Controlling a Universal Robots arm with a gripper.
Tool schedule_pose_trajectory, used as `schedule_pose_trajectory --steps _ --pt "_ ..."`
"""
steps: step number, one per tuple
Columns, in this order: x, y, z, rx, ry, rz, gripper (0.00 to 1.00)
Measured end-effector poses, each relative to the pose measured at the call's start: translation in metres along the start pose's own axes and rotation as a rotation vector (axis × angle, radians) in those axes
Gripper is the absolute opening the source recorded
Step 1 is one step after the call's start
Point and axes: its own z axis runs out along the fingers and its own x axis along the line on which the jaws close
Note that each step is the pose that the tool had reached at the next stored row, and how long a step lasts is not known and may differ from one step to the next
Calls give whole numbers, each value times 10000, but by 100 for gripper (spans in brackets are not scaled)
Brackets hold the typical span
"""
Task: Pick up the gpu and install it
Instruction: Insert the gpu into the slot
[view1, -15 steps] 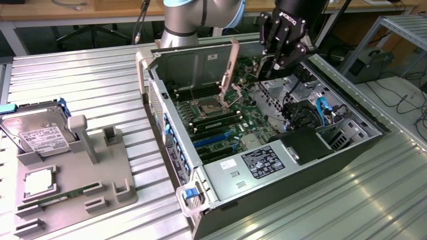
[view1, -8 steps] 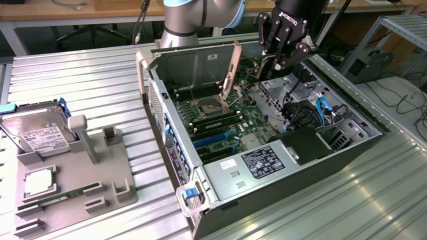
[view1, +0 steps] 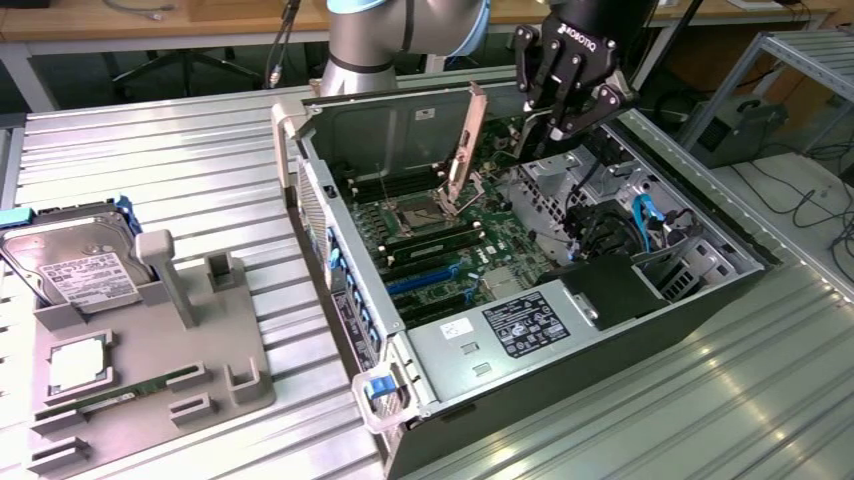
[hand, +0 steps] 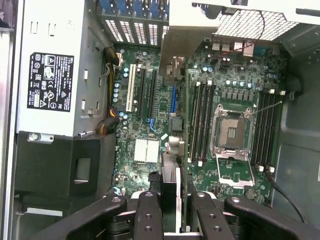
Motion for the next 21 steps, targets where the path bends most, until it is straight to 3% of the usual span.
schedule_pose_trajectory --steps 9,21 --pt "-9 61 103 0 -9 187 27" --pt "-11 59 297 -1 -14 339 27"
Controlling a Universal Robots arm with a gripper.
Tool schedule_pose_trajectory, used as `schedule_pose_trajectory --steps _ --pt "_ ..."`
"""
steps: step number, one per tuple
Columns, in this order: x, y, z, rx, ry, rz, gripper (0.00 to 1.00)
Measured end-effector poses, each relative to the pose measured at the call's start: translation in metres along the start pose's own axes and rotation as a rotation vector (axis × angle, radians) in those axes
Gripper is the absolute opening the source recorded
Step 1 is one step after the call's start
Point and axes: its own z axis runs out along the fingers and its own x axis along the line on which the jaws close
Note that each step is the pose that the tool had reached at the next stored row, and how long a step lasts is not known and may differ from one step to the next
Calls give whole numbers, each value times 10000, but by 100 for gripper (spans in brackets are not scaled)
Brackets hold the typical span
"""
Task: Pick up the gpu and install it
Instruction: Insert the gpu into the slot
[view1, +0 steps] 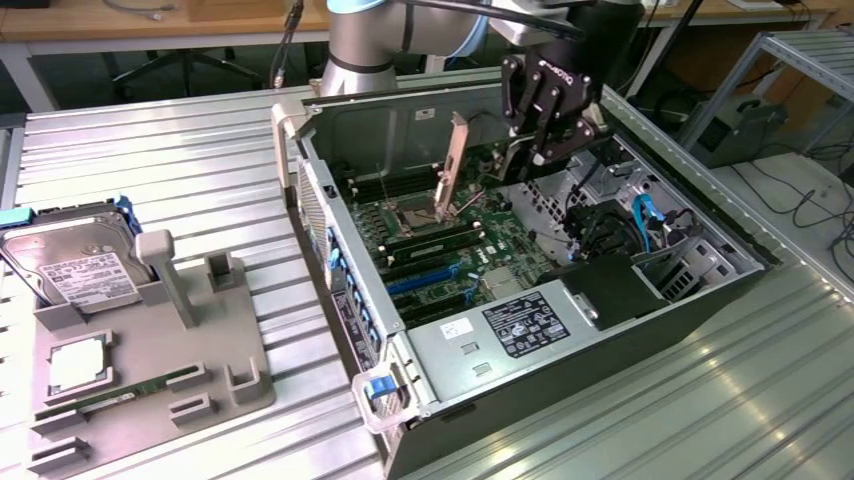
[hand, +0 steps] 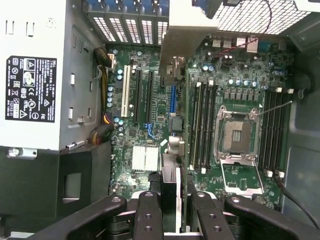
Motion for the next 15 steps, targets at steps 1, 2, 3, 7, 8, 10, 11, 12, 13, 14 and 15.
schedule_pose_trajectory --steps 1,2,3,7,8,10,11,12,13,14,15 --pt "0 0 4 0 0 2 27" --pt "0 0 6 0 1 3 27" --pt "0 0 7 -1 2 3 27" --pt "0 -1 17 0 1 10 27" --pt "0 -1 19 -1 1 19 27" --pt "0 -1 26 0 -1 27 27" --pt "0 -1 28 -1 -1 28 27" --pt "0 -1 31 -1 -1 29 27" --pt "0 -1 34 -1 -1 30 27" --pt "0 -1 36 -1 -1 31 27" --pt "0 -1 38 -1 0 31 27"
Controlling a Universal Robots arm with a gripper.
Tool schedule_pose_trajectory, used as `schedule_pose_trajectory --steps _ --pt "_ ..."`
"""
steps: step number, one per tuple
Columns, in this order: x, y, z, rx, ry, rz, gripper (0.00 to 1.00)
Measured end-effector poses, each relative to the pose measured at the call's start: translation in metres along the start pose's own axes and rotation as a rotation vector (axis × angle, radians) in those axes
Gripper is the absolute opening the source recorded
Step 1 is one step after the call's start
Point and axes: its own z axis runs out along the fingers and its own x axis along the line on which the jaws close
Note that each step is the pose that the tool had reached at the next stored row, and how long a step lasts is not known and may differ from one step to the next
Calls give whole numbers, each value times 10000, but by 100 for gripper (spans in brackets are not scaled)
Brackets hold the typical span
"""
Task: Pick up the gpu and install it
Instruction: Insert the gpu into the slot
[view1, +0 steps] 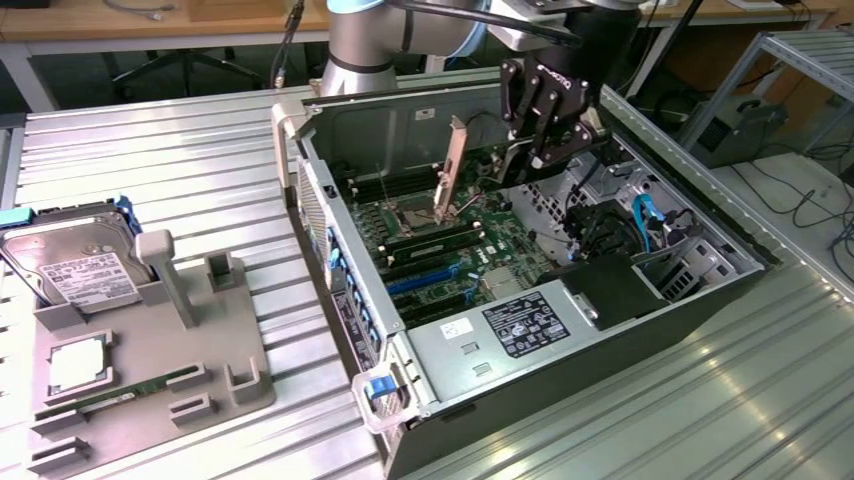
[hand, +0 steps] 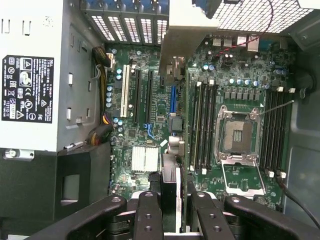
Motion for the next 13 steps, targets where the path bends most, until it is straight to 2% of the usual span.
schedule_pose_trajectory --steps 13 --pt "0 -1 39 0 0 2 27"
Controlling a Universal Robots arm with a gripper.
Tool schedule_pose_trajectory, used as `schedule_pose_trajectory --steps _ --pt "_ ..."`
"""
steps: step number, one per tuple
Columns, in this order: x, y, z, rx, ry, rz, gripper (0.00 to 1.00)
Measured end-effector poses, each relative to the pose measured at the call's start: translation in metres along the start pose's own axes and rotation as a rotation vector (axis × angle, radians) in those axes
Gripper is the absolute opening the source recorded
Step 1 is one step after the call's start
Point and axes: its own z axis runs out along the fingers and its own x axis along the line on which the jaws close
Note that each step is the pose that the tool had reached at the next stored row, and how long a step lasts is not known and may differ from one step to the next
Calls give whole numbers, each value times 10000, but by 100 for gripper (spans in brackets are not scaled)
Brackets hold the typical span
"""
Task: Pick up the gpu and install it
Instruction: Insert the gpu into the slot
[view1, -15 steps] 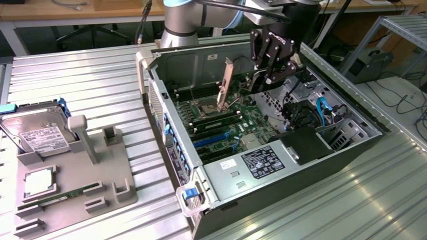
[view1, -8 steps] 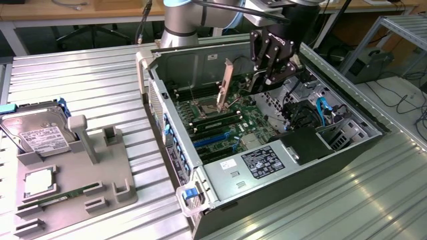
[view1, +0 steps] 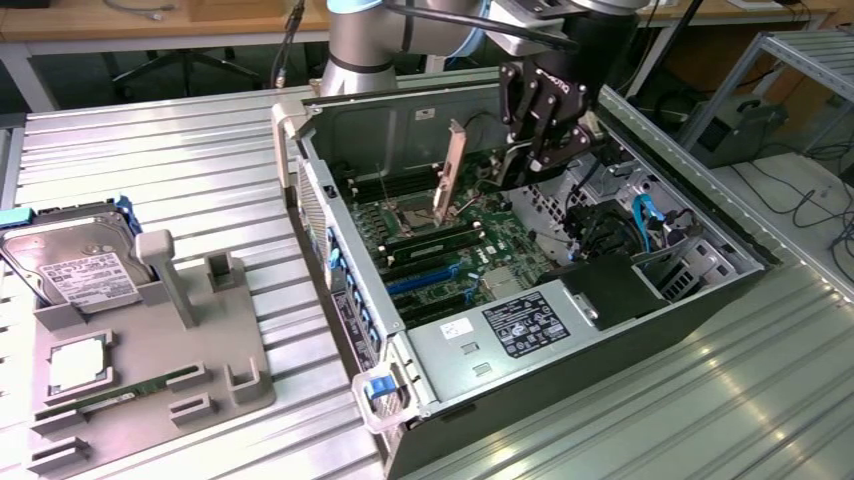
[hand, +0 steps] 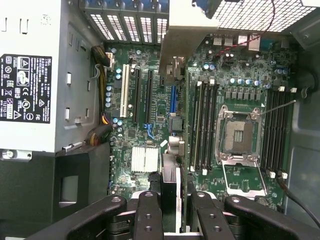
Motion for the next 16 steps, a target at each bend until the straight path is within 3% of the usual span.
schedule_pose_trajectory --steps 11,16 --pt "0 -4 97 0 -1 12 27" --pt "-2 -4 270 -3 -25 658 27"
